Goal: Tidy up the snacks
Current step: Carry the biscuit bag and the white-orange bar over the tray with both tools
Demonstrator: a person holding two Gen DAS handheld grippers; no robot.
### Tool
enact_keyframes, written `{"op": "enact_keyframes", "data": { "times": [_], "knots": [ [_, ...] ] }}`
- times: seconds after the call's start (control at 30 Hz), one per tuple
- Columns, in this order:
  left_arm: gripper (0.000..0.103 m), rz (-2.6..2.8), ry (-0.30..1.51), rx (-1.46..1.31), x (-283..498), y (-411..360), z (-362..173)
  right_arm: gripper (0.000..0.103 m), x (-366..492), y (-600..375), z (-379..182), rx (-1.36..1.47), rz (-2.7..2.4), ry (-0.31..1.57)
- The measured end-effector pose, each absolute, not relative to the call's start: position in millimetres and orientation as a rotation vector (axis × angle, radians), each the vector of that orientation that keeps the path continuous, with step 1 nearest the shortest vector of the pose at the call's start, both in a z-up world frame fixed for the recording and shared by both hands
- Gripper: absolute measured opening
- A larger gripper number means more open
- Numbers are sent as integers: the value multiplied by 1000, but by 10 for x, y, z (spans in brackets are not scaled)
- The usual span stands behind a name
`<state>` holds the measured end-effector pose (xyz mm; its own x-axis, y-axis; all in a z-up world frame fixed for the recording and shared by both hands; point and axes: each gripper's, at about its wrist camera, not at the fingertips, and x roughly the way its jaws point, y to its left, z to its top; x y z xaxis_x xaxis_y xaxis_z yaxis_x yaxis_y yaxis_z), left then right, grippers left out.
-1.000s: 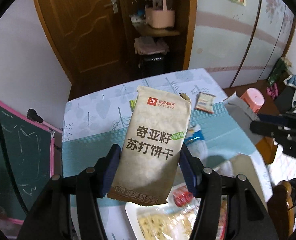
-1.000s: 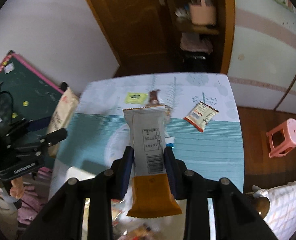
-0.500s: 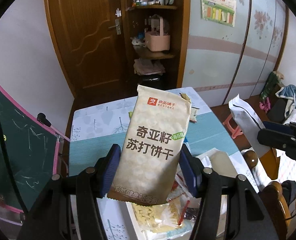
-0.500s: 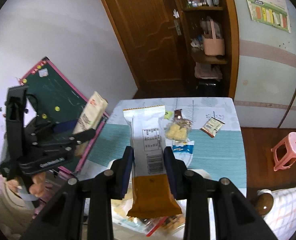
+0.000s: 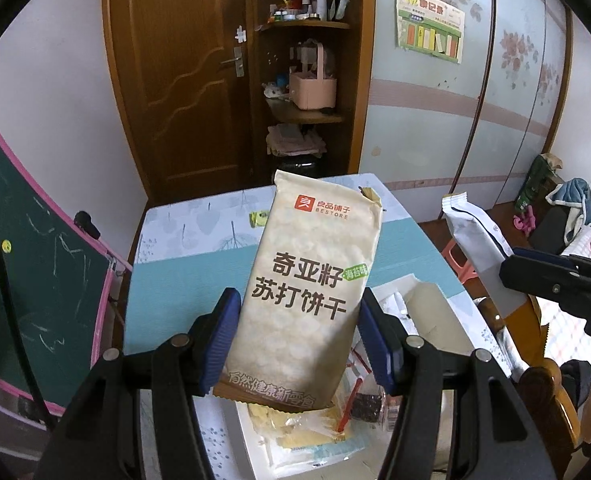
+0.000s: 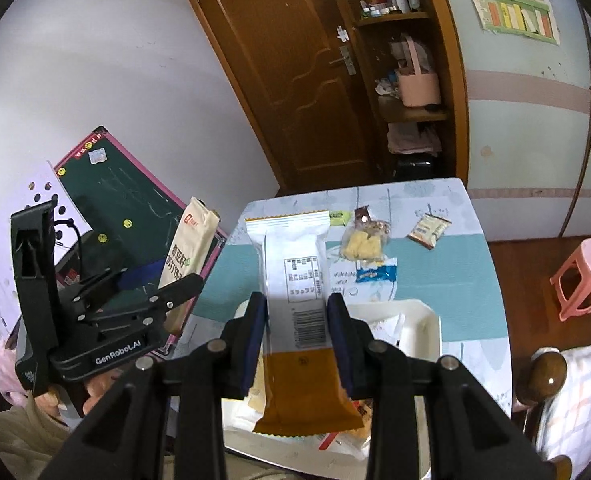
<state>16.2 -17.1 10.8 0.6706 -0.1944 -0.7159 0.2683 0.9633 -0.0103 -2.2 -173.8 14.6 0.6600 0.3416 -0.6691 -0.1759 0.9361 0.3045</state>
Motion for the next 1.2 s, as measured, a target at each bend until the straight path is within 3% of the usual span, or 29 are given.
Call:
{"op": "enact_keyframes", "data": {
  "times": [0.57,1.2],
  "knots": [
    [58,-232,952,45,179,-158,-486,32,-71,-1667,-468,226,149,911],
    [58,-260,1074,107,327,-251,-719,32,-39,-1507,-614,163,114,970]
  ]
}}
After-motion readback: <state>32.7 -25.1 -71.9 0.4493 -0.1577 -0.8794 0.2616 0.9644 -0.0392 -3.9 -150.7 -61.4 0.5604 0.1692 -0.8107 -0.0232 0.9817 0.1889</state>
